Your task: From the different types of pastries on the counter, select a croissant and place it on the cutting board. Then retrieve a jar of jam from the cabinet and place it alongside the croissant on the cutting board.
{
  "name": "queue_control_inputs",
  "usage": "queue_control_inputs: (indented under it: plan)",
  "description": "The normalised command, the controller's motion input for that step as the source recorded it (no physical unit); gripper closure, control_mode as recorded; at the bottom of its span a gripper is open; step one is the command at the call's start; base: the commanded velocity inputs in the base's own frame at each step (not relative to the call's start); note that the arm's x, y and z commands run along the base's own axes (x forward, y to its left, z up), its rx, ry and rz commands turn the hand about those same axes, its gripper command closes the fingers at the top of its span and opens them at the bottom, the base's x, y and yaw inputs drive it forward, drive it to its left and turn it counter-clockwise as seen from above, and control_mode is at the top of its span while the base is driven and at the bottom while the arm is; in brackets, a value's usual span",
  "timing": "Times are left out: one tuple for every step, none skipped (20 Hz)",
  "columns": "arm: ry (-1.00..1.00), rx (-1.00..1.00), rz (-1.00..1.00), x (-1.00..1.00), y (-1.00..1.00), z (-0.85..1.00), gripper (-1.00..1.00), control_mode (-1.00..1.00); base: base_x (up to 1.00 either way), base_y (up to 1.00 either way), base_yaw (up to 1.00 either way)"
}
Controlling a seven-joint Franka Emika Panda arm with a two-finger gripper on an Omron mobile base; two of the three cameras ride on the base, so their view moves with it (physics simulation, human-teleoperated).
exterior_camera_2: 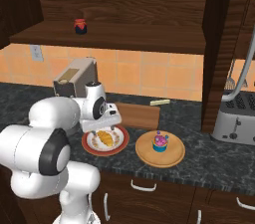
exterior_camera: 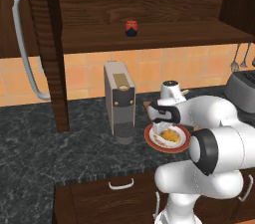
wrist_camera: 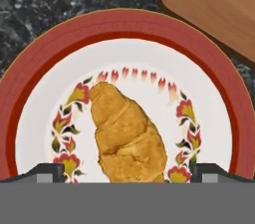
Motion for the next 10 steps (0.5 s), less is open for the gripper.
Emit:
queue_control_inputs:
  plan:
    - [0.00,0.00,0.00,0.04,0.00,-0.26,-1.00,-1.00,0.00,0.00,0.00]
    - [-0.01,0.00,0.00,0.07,0.00,-0.23,-1.00,-1.00,0.00,0.00,0.00]
    - [-0.01,0.00,0.00,0.11,0.00,-0.19,-1.00,-1.00,0.00,0.00,0.00]
    - [-0.02,0.00,0.00,0.11,0.00,-0.17,-1.00,-1.00,0.00,0.00,0.00]
    - [-0.01,0.00,0.00,0.11,0.00,-0.19,-1.00,-1.00,0.00,0.00,0.00]
    - [0.00,0.00,0.00,0.09,0.00,-0.19,-1.00,-1.00,0.00,0.00,0.00]
    - [0.00,0.00,0.00,0.03,0.00,-0.16,-1.00,-1.00,0.00,0.00,0.00]
    - [0.00,0.00,0.00,0.00,0.00,-0.16,-1.00,-1.00,0.00,0.00,0.00]
    - [0.00,0.00,0.00,0.00,0.00,-0.14,-1.00,-1.00,0.00,0.00,0.00]
    - [0.00,0.00,0.00,0.04,0.00,-0.13,-1.00,-1.00,0.00,0.00,0.00]
